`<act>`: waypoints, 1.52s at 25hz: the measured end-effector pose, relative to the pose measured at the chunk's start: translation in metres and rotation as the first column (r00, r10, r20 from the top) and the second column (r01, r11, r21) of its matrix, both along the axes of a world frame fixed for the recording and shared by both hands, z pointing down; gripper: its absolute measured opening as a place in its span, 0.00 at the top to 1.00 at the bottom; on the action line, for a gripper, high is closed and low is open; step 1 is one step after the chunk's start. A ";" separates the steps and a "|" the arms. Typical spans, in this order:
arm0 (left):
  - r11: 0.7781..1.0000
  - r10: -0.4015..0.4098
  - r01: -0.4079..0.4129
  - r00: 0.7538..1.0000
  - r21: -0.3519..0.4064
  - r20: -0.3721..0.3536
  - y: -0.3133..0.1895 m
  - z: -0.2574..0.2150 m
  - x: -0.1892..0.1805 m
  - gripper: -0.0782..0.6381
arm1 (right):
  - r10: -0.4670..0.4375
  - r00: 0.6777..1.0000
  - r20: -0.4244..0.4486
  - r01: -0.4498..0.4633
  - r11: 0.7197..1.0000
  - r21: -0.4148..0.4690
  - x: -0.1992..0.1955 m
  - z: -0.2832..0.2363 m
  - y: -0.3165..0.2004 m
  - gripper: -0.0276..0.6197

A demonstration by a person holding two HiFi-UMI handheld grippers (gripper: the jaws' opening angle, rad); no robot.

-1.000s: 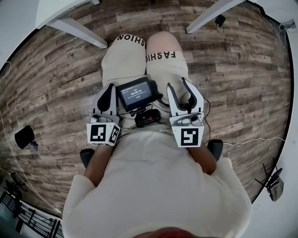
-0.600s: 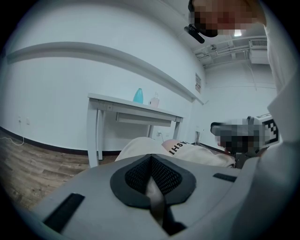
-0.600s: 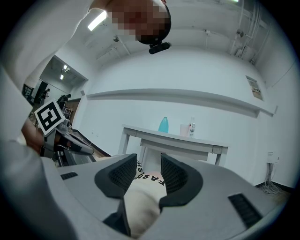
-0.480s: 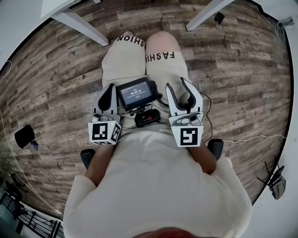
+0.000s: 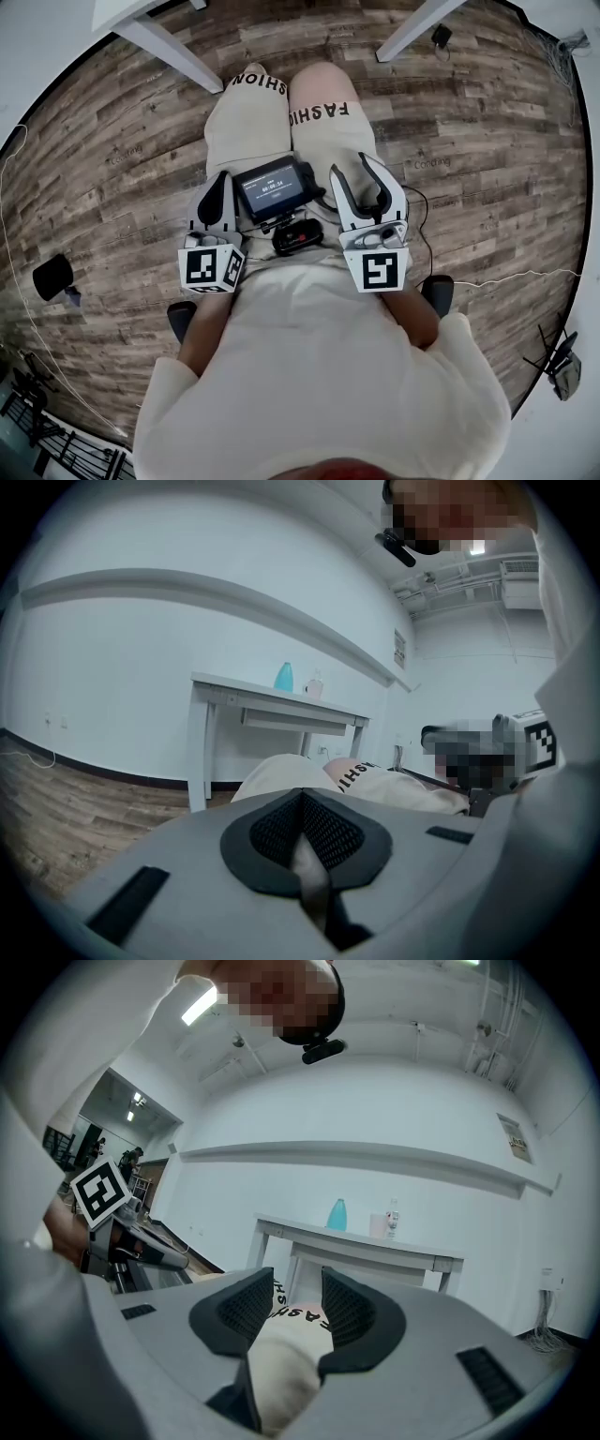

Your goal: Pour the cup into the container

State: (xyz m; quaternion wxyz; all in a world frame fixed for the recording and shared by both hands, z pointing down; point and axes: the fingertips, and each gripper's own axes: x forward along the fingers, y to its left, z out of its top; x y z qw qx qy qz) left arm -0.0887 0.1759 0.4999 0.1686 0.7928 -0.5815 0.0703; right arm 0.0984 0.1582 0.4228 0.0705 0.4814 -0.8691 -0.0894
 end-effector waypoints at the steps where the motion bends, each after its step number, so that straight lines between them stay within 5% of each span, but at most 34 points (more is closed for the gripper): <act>1: 1.000 0.004 -0.004 1.000 -0.004 -0.005 0.000 0.000 0.000 0.88 | 0.001 1.000 -0.003 -0.001 1.000 -0.003 0.000 0.000 0.000 0.70; 17: 0.997 0.005 -0.004 1.000 -0.073 0.012 -0.006 0.011 -0.002 0.88 | 0.016 0.997 0.069 -0.012 0.998 -0.057 0.005 0.005 -0.010 0.70; 38: 0.996 -0.011 0.011 1.000 -0.084 -0.006 -0.004 0.011 -0.004 0.88 | -0.006 0.999 0.053 0.010 0.997 -0.081 0.001 0.012 -0.014 0.70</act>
